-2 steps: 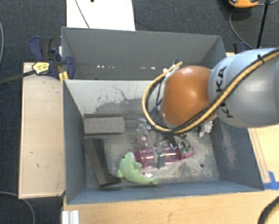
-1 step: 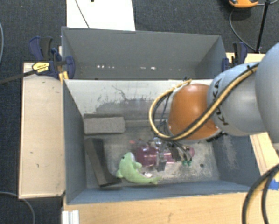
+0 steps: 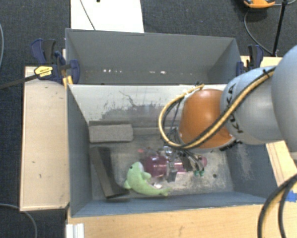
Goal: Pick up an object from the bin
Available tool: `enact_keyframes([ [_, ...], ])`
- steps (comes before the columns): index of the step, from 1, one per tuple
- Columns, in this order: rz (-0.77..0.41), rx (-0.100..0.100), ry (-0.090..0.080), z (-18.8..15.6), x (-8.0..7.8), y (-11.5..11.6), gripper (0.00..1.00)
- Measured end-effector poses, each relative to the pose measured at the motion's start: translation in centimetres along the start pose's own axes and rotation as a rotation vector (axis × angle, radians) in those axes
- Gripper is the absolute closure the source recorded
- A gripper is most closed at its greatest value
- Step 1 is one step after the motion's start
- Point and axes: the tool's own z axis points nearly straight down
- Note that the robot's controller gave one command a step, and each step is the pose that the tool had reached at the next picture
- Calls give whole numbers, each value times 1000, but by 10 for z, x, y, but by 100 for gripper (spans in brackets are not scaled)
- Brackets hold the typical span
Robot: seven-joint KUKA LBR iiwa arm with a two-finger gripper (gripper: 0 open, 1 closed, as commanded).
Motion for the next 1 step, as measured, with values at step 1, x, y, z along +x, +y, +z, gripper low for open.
enact_keyframes([
  [1, 26, 0, -2, -107, -20, -4, 100],
])
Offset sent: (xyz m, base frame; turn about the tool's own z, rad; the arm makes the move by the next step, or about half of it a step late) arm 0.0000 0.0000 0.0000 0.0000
